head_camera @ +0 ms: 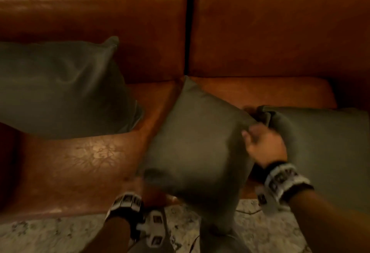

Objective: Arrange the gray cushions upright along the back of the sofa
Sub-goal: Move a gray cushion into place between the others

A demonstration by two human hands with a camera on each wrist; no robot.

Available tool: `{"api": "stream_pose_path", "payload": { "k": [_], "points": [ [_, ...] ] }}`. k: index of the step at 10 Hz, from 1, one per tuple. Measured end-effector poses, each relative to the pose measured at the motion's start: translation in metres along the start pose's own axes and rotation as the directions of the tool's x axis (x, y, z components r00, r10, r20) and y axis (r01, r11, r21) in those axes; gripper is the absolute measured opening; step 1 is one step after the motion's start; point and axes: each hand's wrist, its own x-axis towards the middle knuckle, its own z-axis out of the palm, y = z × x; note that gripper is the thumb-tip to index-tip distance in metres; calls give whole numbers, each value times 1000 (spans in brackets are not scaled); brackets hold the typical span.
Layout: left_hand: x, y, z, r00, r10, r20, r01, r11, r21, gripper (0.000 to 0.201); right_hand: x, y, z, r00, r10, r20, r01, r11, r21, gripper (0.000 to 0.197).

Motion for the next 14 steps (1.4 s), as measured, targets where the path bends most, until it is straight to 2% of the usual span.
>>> {"api": "stream_pose_path", "payload": {
  "k": [1, 2, 3, 4, 5, 6, 7, 8, 9, 10, 11, 12, 13, 14],
  "points": [
    [-27, -26, 18, 977, -66, 203, 99, 982, -158, 44, 50, -25, -8, 983, -74, 169, 77, 997, -12, 53],
    [-38, 4, 45, 990, -44, 133, 92, 917, -387, 70, 66, -33, 8, 910, 68, 410, -35, 996, -87, 74],
    [-45, 44, 44, 980, 166, -114, -199, 889, -413, 94, 43, -17, 17, 920, 162, 358, -123, 984, -130, 80],
    [-38, 81, 23, 893, 393, -221, -433, 884, -179, 64, -1, 24, 34, 817, 323, 478, -332, 941, -67, 91],
    [-18, 104, 8, 895, 437, -87, -445, 889, -108, 71, -30, 51, 40, 703, 406, 583, -518, 855, 28, 93],
    [0, 114, 2, 924, 381, -7, -380, 920, -92, 70, -5, 56, 37, 789, 459, 408, -566, 802, 192, 81],
    [36, 109, 2, 938, 338, 84, -306, 915, -262, 99, 41, 64, 49, 803, 457, 384, -593, 676, 437, 114],
    [27, 114, 1, 951, 299, 80, -249, 893, -374, 113, 57, 55, 47, 836, 376, 400, -549, 596, 586, 128],
    [-34, 137, -7, 926, 376, -48, -346, 789, -508, 85, 41, 2, 1, 897, 344, 278, -437, 591, 678, 119],
    [-73, 162, -19, 822, 550, -150, -523, 622, -582, 47, 45, -21, -30, 961, 243, 133, -240, 488, 839, 82],
    [-89, 193, -29, 653, 716, -247, -708, 461, -534, 35, 64, -45, -51, 989, 145, -34, -44, 503, 863, 71],
    [-81, 216, -36, 609, 747, -265, -769, 474, -430, 43, 92, -61, -56, 994, 108, -17, -48, 568, 822, 76],
    [-67, 225, -40, 696, 692, -191, -714, 638, -290, 69, 107, -65, -58, 991, 116, 71, -129, 640, 758, 76],
    [-64, 223, -36, 714, 664, -222, -701, 675, -233, 72, 100, -55, -58, 991, 129, 31, -111, 679, 726, 70]
  ]
}}
